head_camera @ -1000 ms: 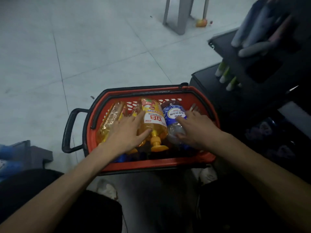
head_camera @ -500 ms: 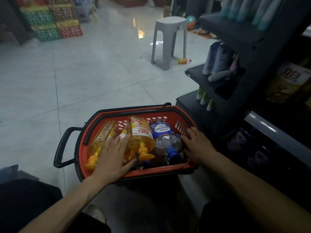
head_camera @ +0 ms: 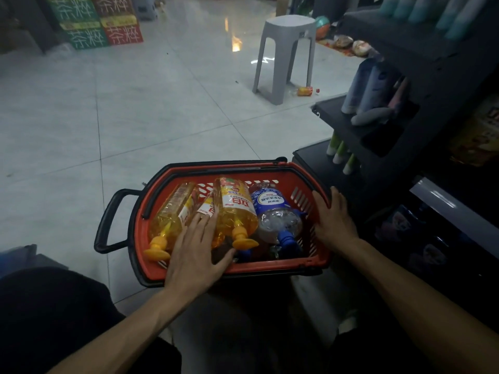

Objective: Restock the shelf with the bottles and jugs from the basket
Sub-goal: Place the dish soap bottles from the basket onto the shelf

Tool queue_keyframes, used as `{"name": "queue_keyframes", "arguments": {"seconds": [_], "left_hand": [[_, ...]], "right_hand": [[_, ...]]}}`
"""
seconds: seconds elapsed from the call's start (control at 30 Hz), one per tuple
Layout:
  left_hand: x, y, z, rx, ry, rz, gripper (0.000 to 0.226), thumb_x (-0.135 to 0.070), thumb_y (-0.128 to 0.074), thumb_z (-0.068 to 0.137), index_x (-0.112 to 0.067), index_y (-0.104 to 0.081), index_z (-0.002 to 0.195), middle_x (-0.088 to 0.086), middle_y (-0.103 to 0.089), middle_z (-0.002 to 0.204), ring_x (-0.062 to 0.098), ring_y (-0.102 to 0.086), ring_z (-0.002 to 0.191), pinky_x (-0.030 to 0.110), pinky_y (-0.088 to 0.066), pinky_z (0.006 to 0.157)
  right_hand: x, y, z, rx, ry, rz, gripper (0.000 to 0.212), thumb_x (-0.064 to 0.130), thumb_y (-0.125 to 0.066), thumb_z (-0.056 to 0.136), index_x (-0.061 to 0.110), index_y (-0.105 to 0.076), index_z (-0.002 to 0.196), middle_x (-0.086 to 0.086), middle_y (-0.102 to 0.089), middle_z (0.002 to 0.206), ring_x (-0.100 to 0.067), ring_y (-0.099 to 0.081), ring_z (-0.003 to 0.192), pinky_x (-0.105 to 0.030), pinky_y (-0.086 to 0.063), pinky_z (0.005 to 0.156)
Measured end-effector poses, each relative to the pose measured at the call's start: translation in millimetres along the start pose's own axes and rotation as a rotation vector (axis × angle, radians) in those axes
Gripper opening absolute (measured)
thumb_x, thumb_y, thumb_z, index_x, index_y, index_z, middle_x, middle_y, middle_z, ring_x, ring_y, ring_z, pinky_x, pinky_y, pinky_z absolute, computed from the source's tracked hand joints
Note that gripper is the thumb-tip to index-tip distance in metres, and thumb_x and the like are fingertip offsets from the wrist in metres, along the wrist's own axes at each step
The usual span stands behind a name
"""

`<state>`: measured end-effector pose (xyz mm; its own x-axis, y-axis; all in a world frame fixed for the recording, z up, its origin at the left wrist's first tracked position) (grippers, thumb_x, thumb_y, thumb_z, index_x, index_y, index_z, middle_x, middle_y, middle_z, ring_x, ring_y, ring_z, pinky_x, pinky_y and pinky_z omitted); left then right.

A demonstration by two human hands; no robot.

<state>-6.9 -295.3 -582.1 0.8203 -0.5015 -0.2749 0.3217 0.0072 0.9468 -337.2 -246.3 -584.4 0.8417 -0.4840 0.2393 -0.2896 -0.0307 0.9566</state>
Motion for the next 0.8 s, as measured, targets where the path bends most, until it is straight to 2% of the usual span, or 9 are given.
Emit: {"name": "queue_keyframes", "arguments": {"seconds": [0.07, 0.13, 0.2, 0.27, 0.43, 0.6, 0.7, 0.73, 0.8], "left_hand": [[-2.6, 2.7, -0.9, -0.03, 0.004, -0.019, 0.097, -0.077, -0.049, 0.089, -0.028, -0.013, 0.165, -0.003, -0.035, 0.165, 0.016, -0.017, 0.157, 0.04, -0.018, 0.124], [-5.0, 5.9, -0.1, -0.065, -0.024, -0.014, 0.096, -0.072, -0.056, 0.088, -0.024, -0.022, 0.164, -0.002, -0.044, 0.159, 0.017, -0.028, 0.154, 0.039, -0.023, 0.121], [-5.9, 8.0, 1.4, -0.089, -0.05, -0.009, 0.094, -0.07, -0.06, 0.087, -0.02, -0.029, 0.162, 0.0, -0.05, 0.155, 0.016, -0.038, 0.149, 0.038, -0.027, 0.12], [-8.0, 11.4, 3.5, -0.108, -0.072, -0.002, 0.092, -0.069, -0.06, 0.088, -0.018, -0.034, 0.159, 0.001, -0.053, 0.152, 0.017, -0.043, 0.145, 0.04, -0.031, 0.119], [-14.9, 18.2, 15.6, -0.127, -0.203, -0.006, 0.083, -0.065, -0.056, 0.092, -0.014, -0.041, 0.155, 0.004, -0.058, 0.147, 0.018, -0.05, 0.138, 0.042, -0.038, 0.115], [-15.3, 21.5, 41.5, -0.121, -0.388, 0.0, 0.069, -0.056, -0.053, 0.096, -0.014, -0.049, 0.151, 0.004, -0.065, 0.138, 0.02, -0.06, 0.128, 0.043, -0.04, 0.112], [-6.9, 18.2, 65.2, -0.084, -0.487, 0.084, 0.062, -0.047, -0.046, 0.097, -0.02, -0.047, 0.153, 0.004, -0.067, 0.136, 0.024, -0.062, 0.125, 0.05, -0.039, 0.111], [-2.1, 15.8, 73.8, -0.077, -0.493, 0.136, 0.059, -0.045, -0.043, 0.098, -0.023, -0.047, 0.153, 0.004, -0.065, 0.139, 0.025, -0.061, 0.126, 0.051, -0.038, 0.111], [9.2, 15.2, 89.5, -0.073, -0.439, 0.234, 0.056, -0.045, -0.036, 0.101, -0.026, -0.049, 0.152, 0.004, -0.059, 0.147, 0.027, -0.059, 0.129, 0.052, -0.036, 0.111]], "right_hand": [[-3.2, -6.5, 2.0, 0.001, -0.024, 0.171, 0.088, 0.016, -0.064, 0.092, 0.039, -0.011, 0.159, -0.007, -0.002, 0.165, -0.039, -0.018, 0.15, -0.058, -0.037, 0.114], [-3.5, -11.9, 1.7, 0.022, -0.034, 0.284, 0.088, 0.009, -0.061, 0.091, 0.044, -0.016, 0.158, -0.007, -0.018, 0.158, -0.037, -0.042, 0.137, -0.054, -0.047, 0.106], [-5.4, -13.0, -1.0, 0.013, -0.051, 0.278, 0.081, 0.011, -0.06, 0.094, 0.045, -0.021, 0.157, -0.01, -0.028, 0.152, -0.037, -0.052, 0.127, -0.05, -0.052, 0.097], [-7.4, -9.2, -4.4, -0.042, -0.057, 0.266, 0.075, 0.014, -0.06, 0.095, 0.045, -0.027, 0.155, -0.011, -0.034, 0.149, -0.037, -0.056, 0.123, -0.049, -0.053, 0.095], [-16.8, -10.9, -22.3, -0.125, -0.103, 0.312, 0.066, 0.012, -0.057, 0.091, 0.042, -0.044, 0.149, -0.011, -0.042, 0.147, -0.04, -0.057, 0.121, -0.047, -0.05, 0.101], [-28.7, -17.7, -52.0, -0.165, -0.242, 0.373, 0.069, 0.004, -0.055, 0.085, 0.036, -0.051, 0.147, -0.017, -0.045, 0.138, -0.041, -0.057, 0.118, -0.044, -0.049, 0.103], [-28.1, -25.3, -76.7, -0.159, -0.326, 0.426, 0.07, 0.001, -0.054, 0.087, 0.034, -0.05, 0.148, -0.02, -0.04, 0.139, -0.041, -0.055, 0.12, -0.039, -0.044, 0.106], [-26.4, -29.0, -84.1, -0.144, -0.345, 0.463, 0.069, 0.001, -0.053, 0.088, 0.034, -0.049, 0.149, -0.02, -0.038, 0.14, -0.039, -0.055, 0.118, -0.036, -0.044, 0.104], [-21.8, -32.6, -93.1, -0.117, -0.363, 0.539, 0.07, -0.001, -0.051, 0.09, 0.035, -0.046, 0.15, -0.019, -0.039, 0.143, -0.032, -0.057, 0.108, -0.023, -0.049, 0.085]]}}
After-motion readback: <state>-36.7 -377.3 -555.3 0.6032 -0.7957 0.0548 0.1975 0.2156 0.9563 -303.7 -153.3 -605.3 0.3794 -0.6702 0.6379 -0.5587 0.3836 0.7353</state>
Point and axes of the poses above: each hand's wrist, its own z-axis towards the middle knuckle, its own y-axis out of the back of the hand, x = y × z, the point moved 9 cm from there along z, towards the middle knuckle
